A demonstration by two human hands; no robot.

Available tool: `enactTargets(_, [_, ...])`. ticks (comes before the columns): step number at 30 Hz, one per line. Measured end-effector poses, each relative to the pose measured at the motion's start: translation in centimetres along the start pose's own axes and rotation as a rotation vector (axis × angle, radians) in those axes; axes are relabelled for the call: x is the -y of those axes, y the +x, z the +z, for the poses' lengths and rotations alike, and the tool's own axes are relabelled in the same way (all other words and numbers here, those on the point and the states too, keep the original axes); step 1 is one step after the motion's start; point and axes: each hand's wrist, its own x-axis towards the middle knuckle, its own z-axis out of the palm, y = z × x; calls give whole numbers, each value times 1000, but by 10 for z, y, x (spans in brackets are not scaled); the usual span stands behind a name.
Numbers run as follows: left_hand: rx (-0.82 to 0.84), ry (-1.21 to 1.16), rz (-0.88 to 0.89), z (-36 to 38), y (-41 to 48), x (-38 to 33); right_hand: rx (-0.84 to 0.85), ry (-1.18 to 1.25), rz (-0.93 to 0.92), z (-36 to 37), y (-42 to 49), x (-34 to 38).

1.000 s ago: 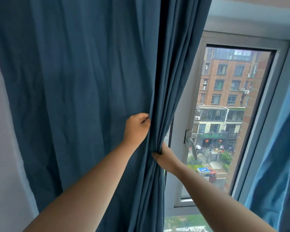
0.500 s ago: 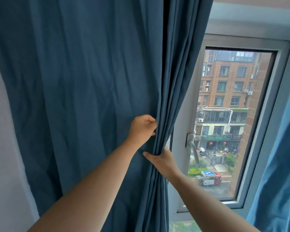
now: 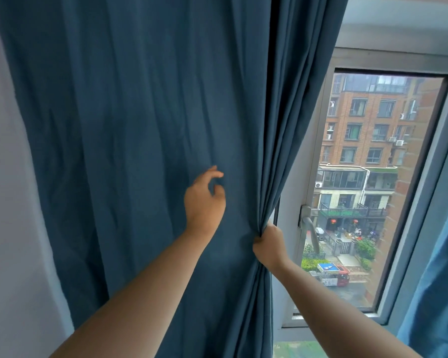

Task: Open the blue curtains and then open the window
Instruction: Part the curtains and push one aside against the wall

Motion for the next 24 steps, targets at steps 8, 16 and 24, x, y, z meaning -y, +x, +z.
enactTargets(8, [75, 77, -239, -4, 6, 33, 126, -24, -62, 3, -1, 13])
enactTargets(16, [234, -221, -417, -9, 10, 44, 184, -6, 14, 3, -7, 21])
enactTargets(24, [251, -278, -463, -30, 23, 56, 215, -31, -37, 24, -14, 54])
